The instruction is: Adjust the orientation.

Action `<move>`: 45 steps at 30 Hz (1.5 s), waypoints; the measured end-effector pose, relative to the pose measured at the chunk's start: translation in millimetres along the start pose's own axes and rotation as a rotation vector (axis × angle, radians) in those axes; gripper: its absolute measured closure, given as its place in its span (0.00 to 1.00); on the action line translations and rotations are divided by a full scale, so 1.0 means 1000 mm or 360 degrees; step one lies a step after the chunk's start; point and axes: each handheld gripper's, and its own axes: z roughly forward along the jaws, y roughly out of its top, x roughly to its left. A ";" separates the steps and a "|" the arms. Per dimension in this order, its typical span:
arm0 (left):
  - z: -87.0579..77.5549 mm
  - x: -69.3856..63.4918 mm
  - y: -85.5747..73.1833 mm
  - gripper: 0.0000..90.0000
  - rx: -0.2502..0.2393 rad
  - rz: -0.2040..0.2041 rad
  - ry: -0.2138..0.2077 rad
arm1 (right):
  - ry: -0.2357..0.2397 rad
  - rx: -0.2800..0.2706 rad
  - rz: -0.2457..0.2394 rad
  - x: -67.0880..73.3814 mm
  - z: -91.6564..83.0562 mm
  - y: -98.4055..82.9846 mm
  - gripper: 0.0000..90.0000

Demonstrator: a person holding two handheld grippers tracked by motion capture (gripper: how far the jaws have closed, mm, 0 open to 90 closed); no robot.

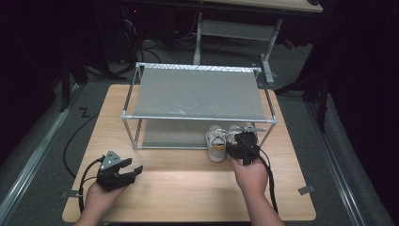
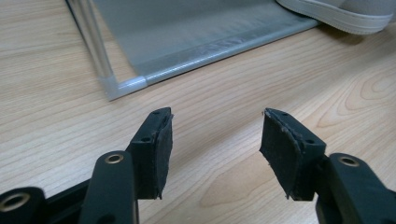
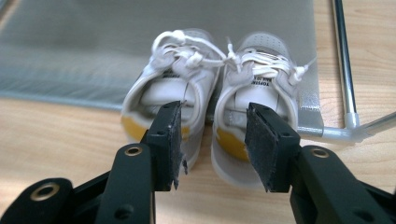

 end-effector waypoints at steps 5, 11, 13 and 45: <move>0.003 -0.015 0.003 0.54 0.0005 -0.0003 -0.0025 | 0.0081 -0.0117 -0.0101 -0.012 -0.014 -0.026 0.63; 0.018 -0.051 0.013 0.67 -0.0016 -0.0037 -0.0029 | 0.0183 -0.0228 -0.0219 -0.033 -0.015 -0.066 0.65; 0.026 -0.067 0.017 0.72 0.0006 0.0010 -0.0008 | 0.0212 -0.0240 -0.0227 -0.038 -0.011 -0.075 0.73; 0.162 -0.198 0.090 1.00 -0.0086 0.0017 0.0073 | 0.0185 -0.0349 -0.0147 -0.050 0.030 -0.074 1.00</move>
